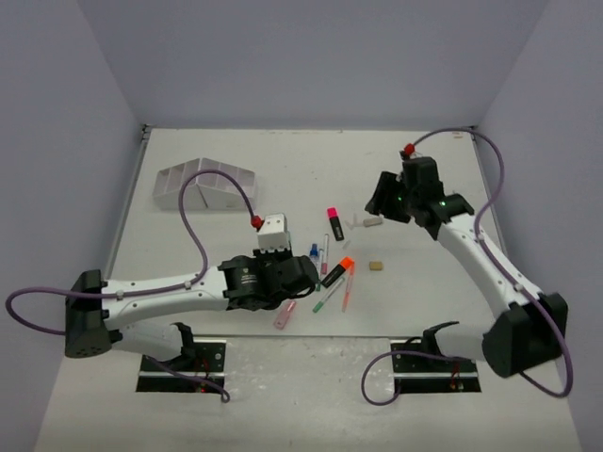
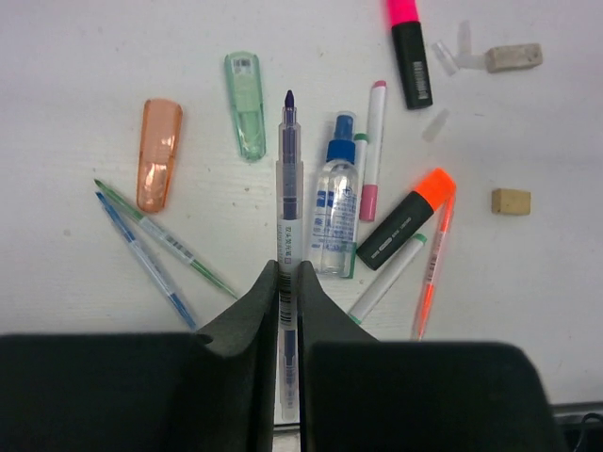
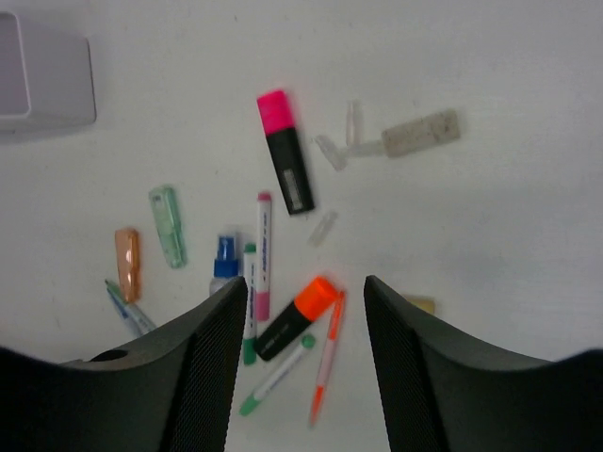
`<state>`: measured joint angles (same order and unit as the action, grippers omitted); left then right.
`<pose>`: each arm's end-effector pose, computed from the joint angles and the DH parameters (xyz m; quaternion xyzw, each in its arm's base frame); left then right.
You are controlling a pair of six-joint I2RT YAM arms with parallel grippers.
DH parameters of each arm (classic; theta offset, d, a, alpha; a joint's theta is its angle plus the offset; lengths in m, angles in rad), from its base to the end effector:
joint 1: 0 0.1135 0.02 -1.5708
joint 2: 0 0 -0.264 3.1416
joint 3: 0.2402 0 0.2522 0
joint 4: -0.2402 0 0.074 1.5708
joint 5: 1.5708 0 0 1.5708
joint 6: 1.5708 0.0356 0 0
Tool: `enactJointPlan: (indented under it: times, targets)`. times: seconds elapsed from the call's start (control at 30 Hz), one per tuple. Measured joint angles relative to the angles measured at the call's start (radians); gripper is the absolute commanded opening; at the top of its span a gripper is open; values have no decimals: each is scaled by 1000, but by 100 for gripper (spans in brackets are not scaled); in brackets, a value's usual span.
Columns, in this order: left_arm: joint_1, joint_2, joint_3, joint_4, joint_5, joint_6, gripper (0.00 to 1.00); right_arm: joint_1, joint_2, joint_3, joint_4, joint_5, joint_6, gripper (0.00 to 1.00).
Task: Sort the stationery into containers
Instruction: Pick up the pen from the center of the board, then close the pen cap on the pen.
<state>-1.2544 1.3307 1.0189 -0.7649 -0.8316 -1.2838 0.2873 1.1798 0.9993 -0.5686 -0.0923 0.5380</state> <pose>0.1044 -0.2344 0.2656 -0.1118 0.8855 -0.0972 0.4404 0.2401 0.0744 0.2981 0.0962 0.9109 0.1987 0.3485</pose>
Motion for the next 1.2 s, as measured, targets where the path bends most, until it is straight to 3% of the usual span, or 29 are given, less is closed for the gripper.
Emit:
enactJointPlan:
  times: [0.17, 0.3, 0.5, 0.7, 1.2]
  targets:
    - [-30, -174, -12, 30, -15, 236, 0, 54, 352, 272, 11, 108, -35, 53]
    - [-32, -423, -67, 101, 75, 432, 0, 58, 566, 384, -24, 137, -49, 50]
    - [-32, -702, -92, 157, 225, 643, 0, 58, 734, 471, -57, 153, -53, 45]
    - [-32, -717, -162, 142, 294, 735, 0, 60, 778, 513, -69, 156, -53, 36]
    - [-32, -730, -177, 131, 295, 754, 0, 72, 847, 495, -63, 151, -48, 31]
